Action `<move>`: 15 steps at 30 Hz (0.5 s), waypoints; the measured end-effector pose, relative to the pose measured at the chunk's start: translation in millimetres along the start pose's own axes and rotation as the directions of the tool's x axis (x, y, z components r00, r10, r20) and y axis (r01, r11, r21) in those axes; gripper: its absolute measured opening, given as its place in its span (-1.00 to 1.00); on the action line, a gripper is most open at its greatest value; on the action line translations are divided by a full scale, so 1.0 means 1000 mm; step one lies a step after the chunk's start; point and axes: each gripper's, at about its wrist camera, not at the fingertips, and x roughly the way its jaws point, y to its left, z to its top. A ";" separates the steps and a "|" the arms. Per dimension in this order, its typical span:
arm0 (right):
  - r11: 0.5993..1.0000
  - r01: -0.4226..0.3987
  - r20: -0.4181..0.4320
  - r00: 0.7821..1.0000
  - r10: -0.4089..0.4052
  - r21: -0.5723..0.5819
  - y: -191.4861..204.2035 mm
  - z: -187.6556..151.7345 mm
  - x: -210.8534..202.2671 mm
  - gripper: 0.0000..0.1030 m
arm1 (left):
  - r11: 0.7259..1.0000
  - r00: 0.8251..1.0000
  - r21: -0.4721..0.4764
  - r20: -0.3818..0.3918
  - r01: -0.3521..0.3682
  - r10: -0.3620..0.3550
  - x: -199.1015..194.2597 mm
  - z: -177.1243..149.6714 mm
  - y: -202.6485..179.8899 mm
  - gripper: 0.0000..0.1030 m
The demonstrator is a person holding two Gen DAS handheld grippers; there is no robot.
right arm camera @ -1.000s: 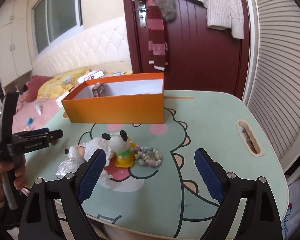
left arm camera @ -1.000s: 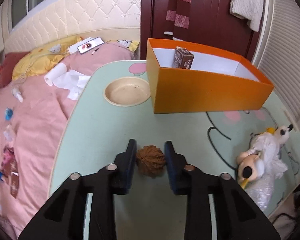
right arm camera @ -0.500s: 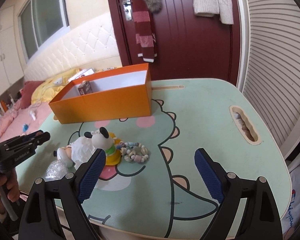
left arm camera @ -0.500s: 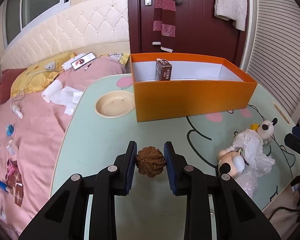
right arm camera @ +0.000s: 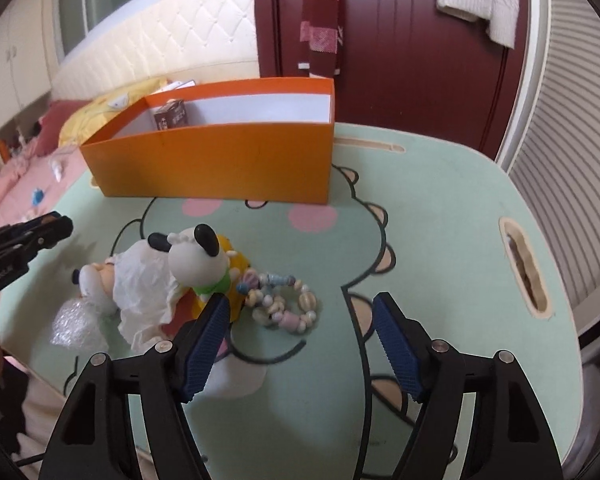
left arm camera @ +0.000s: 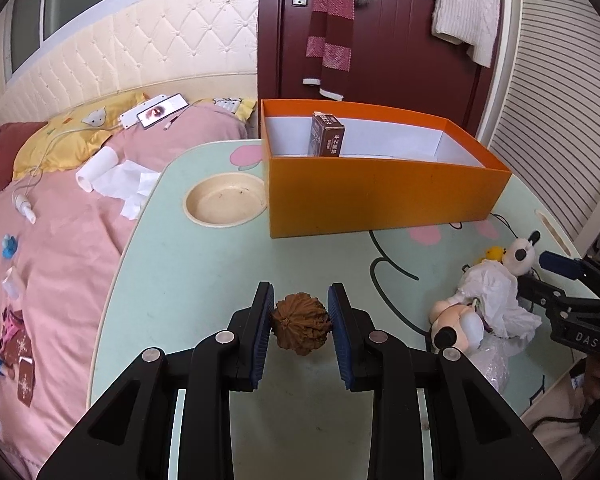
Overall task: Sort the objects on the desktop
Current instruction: 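Grasp the bead bracelet with the right gripper while the left lifts the ball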
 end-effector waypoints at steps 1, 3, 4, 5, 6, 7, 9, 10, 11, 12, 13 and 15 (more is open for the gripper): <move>1.000 -0.004 -0.007 1.000 0.004 -0.016 0.001 0.001 0.003 0.20 | 1.000 1.000 0.000 -0.002 0.001 -0.001 0.001 0.000 0.000 -0.42; 0.999 -0.029 -0.027 0.999 0.028 -0.032 0.001 0.003 0.008 -0.56 | 1.000 1.000 0.000 0.002 0.004 -0.004 0.000 0.000 -0.001 -0.42; 0.999 -0.046 -0.036 0.998 0.045 -0.026 0.000 0.003 0.009 -0.69 | 1.000 1.000 0.000 0.008 0.004 -0.004 -0.002 0.000 -0.002 -0.42; 1.000 -0.022 -0.036 0.999 0.022 -0.020 0.000 0.001 0.006 -0.69 | 1.000 1.000 0.001 0.015 0.003 -0.003 -0.003 0.000 -0.002 -0.42; 1.000 -0.027 -0.033 0.999 0.027 -0.004 -0.002 -0.001 0.003 -0.69 | 1.000 1.000 0.000 0.020 0.003 -0.003 -0.004 0.000 -0.002 -0.42; 0.999 -0.044 -0.030 0.999 0.045 0.015 -0.004 -0.004 0.001 -0.69 | 1.000 1.000 0.000 0.026 0.003 -0.003 -0.006 0.001 -0.002 -0.42; 0.996 -0.074 -0.034 0.997 0.075 0.048 -0.008 -0.009 -0.002 -0.69 | 1.000 1.000 -0.004 0.027 0.003 -0.002 -0.006 0.001 -0.001 -0.42; 0.996 -0.075 -0.032 0.997 0.077 0.054 -0.009 -0.009 -0.003 -0.69 | 1.000 1.000 -0.005 0.027 0.002 -0.002 -0.006 0.001 0.000 -0.42; 0.996 -0.073 -0.026 0.997 0.075 0.060 -0.010 -0.009 -0.004 -0.69 | 1.000 1.000 -0.005 0.028 0.001 -0.001 -0.007 0.001 0.000 -0.42; 0.995 -0.071 -0.021 0.997 0.073 0.066 -0.011 -0.009 -0.005 -0.69 | 1.000 0.999 -0.005 0.032 0.000 0.000 -0.007 0.002 0.000 -0.42; 0.995 -0.075 -0.014 0.997 0.076 0.072 -0.012 -0.008 -0.006 -0.69 | 1.000 0.999 -0.006 0.037 -0.001 0.001 -0.008 0.002 0.000 -0.42; 0.994 -0.080 0.001 0.997 0.080 0.078 -0.012 -0.006 -0.010 -0.69 | 1.000 0.999 -0.012 0.049 0.000 0.000 -0.010 0.003 0.001 -0.42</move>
